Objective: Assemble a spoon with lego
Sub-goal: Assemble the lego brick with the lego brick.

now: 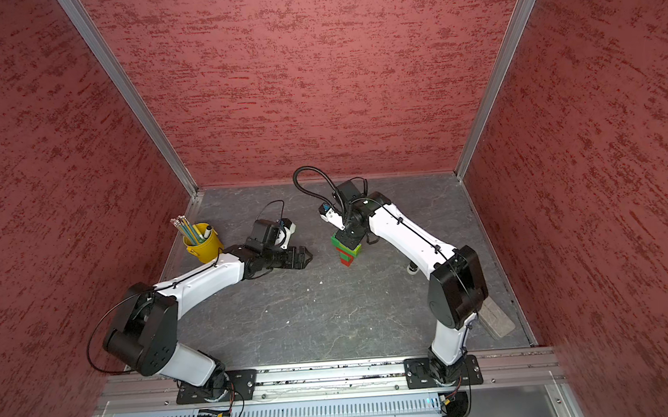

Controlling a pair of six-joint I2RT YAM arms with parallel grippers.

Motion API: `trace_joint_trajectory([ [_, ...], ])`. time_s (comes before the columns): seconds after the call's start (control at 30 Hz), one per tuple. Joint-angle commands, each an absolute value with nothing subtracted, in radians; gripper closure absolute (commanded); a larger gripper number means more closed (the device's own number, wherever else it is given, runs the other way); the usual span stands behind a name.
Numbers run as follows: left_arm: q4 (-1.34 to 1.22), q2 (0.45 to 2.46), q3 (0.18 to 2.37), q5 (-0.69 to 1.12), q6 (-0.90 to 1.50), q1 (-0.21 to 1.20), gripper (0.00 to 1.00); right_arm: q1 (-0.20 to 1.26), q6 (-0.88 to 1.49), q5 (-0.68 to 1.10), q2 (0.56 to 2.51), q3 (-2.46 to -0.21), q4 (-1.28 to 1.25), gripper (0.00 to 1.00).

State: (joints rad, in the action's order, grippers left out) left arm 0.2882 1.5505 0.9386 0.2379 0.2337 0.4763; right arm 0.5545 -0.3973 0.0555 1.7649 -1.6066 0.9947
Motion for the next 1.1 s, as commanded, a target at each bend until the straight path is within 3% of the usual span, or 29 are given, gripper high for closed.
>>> trace_joint_trajectory([
  [0.0,0.285,1.547,0.933,0.243,0.222,0.477,0.04,0.553,-0.397,0.04,1.77,-1.6,0.999,0.65],
  [0.63,0.287,1.542,0.928,0.237,0.221,0.476,0.04,0.554,-0.378,0.092,1.785,-1.61,0.997,0.66],
  [1.07,0.295,1.541,0.932,0.232,0.215,0.477,0.04,0.559,-0.387,0.006,1.817,-1.578,1.014,0.66],
])
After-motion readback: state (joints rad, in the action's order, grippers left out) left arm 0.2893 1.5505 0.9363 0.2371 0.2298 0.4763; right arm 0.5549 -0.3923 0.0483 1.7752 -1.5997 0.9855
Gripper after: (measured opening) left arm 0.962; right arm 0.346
